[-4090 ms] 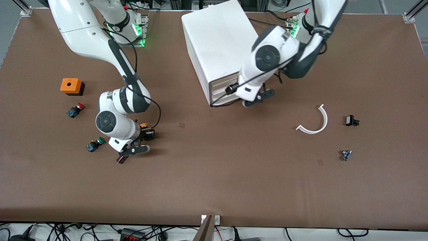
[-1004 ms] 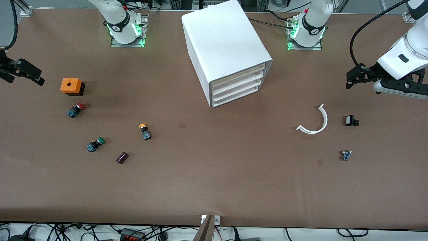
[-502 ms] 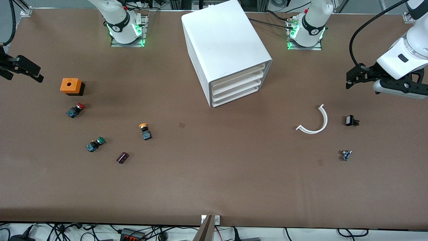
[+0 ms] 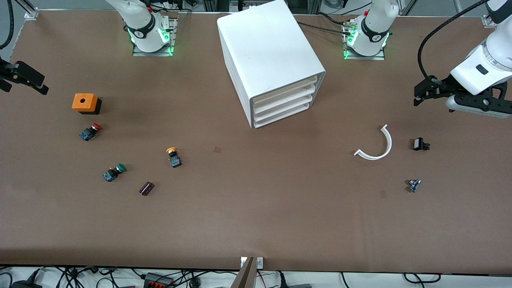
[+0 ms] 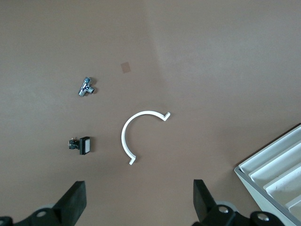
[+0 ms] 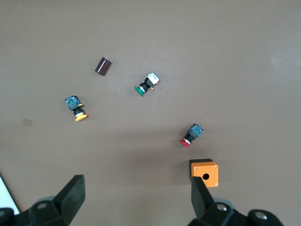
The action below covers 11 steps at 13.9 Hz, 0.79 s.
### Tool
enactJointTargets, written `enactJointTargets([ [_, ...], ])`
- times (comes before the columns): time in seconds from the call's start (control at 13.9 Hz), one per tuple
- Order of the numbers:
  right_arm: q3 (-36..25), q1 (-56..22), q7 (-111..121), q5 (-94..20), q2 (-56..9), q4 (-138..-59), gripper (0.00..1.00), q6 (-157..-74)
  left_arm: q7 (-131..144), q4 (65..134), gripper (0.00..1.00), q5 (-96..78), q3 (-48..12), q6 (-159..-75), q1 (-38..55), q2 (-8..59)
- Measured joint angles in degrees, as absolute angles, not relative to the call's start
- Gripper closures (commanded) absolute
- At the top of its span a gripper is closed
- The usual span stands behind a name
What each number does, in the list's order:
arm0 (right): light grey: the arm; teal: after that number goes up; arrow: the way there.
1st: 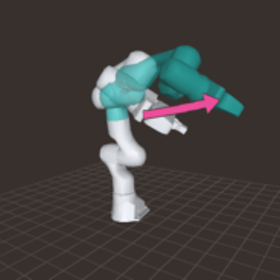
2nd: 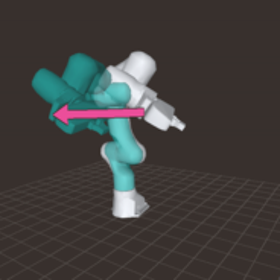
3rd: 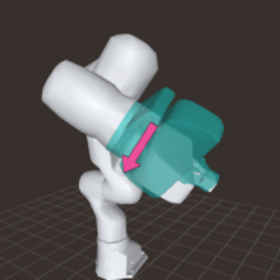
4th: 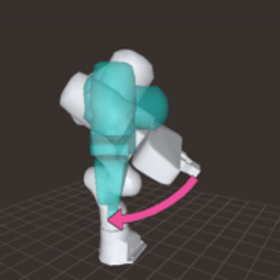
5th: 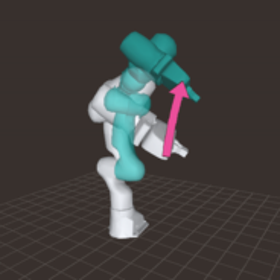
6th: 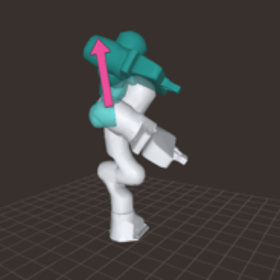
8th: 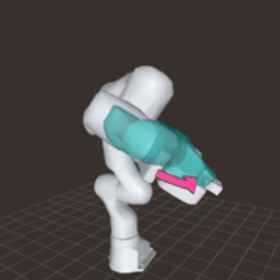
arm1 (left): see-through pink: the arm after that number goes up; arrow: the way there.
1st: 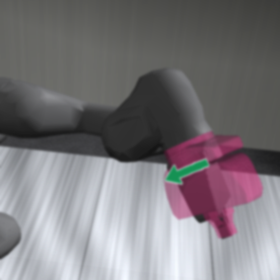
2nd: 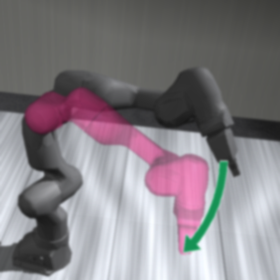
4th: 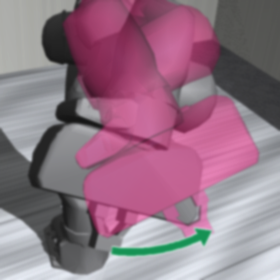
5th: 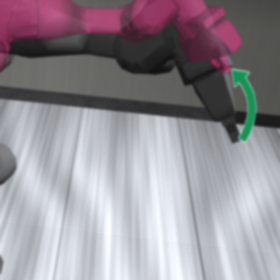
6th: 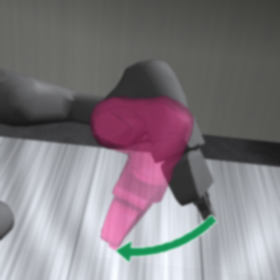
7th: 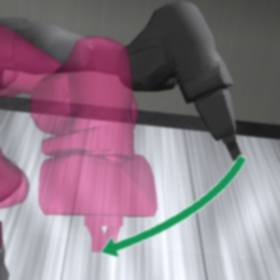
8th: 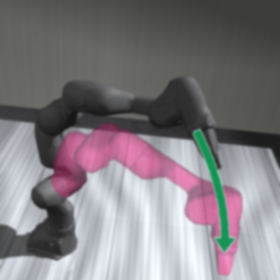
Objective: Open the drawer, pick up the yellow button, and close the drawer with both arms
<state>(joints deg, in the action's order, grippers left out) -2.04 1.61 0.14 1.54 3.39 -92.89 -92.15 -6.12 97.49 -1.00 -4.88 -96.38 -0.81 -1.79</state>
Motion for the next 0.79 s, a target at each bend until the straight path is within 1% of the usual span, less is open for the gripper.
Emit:
enactJointTargets([
  [0.79,-2.04,1.80,0.18,1.54,3.37,-93.42,0.00,-91.62,-6.12,97.48,0.00,-1.00,-4.89,-95.48,-0.82,-1.79],
])
